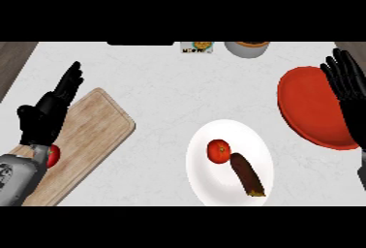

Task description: Pick the sweet potato from the plate and place it in the bowl

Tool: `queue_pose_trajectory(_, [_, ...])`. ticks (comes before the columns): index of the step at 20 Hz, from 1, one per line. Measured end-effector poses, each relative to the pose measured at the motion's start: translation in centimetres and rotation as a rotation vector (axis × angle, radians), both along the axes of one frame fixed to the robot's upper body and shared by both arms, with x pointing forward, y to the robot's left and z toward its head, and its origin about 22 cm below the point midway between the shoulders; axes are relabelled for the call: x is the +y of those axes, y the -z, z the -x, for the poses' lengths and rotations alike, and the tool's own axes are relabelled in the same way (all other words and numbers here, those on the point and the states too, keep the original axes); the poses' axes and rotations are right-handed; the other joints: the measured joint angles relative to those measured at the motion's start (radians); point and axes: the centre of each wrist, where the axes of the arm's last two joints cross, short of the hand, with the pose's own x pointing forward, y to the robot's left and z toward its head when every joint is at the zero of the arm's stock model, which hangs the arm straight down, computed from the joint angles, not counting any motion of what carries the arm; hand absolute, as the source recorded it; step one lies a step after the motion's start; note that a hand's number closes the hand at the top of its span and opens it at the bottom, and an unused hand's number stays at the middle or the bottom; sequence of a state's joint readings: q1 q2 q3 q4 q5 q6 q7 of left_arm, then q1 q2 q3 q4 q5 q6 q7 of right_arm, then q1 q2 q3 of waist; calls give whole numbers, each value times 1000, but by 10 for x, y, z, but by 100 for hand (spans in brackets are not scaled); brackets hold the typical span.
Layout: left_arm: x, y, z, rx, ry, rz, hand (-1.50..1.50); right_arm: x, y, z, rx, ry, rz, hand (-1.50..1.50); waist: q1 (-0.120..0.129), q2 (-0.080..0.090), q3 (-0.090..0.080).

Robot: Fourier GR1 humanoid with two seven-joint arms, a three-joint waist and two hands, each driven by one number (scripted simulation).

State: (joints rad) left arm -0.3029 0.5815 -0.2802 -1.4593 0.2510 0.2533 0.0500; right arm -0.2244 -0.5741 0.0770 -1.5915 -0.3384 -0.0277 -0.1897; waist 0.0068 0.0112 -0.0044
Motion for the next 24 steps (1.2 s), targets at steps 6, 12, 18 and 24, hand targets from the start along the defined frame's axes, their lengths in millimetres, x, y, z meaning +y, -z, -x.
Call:
queue_pose_trajectory(6, [-29, 12, 4, 4, 7, 105, 0, 47, 51, 24, 322, -247, 182, 150, 15, -4, 0])
queue_pose_trajectory(12, [-45, 36, 21, 57, -14, 212, 0, 72, 94, 65, 265, -67, 238, -150, -19, -18, 2])
queue_pose_trajectory(18, [-60, 50, 32, 61, -13, 244, 0, 101, 99, 113, 120, -25, 125, -150, -21, -15, 4])
queue_pose_trajectory(24, [-60, 49, 31, 50, -7, 254, 0, 101, 50, 122, 96, 66, 261, -150, -14, -14, 3])
